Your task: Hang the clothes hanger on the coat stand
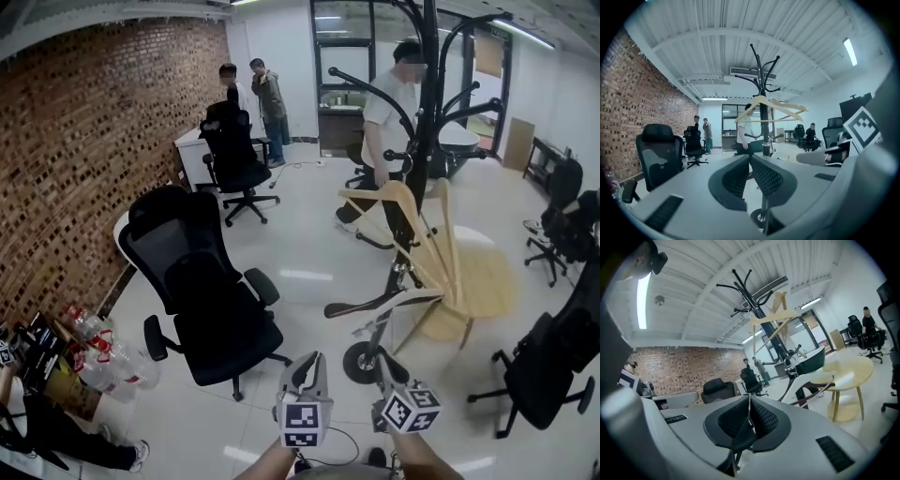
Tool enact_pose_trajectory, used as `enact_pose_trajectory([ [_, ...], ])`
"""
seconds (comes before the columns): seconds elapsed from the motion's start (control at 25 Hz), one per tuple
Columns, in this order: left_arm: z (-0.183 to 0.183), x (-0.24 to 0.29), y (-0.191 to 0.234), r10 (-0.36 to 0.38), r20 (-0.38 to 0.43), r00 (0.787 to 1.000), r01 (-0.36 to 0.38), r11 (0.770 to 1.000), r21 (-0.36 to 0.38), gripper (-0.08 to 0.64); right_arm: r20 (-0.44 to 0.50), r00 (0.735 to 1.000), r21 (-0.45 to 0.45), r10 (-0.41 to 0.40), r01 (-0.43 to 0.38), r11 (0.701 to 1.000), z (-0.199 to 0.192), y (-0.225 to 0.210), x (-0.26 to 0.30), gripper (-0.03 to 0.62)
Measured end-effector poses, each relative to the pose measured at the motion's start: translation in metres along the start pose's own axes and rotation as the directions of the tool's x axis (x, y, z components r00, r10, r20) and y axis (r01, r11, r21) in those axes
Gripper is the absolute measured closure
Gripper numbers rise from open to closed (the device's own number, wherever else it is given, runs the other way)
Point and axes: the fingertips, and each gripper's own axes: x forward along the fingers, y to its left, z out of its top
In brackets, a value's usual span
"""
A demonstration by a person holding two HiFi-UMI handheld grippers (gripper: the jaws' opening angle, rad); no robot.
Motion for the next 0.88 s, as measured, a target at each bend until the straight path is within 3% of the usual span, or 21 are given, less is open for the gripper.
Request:
enact_pose_trajectory([
  [0.44,-0.043,-0.064,0.042,0.036,-0.022,0.999,-0.037,0.999,-0.012,0.546,-0.053,0.992,-0.172,0.111,-0.119,0.978,-0.034,0.103,-0.011,0.592],
  [0.88,-0.033,-0.072,0.011,0.207,-0.005,0.978,-0.207,0.978,-0.035,0.548,-0.106,0.971,-0.184,0.215,-0.232,0.955,-0.021,0.070,-0.018,0.592],
])
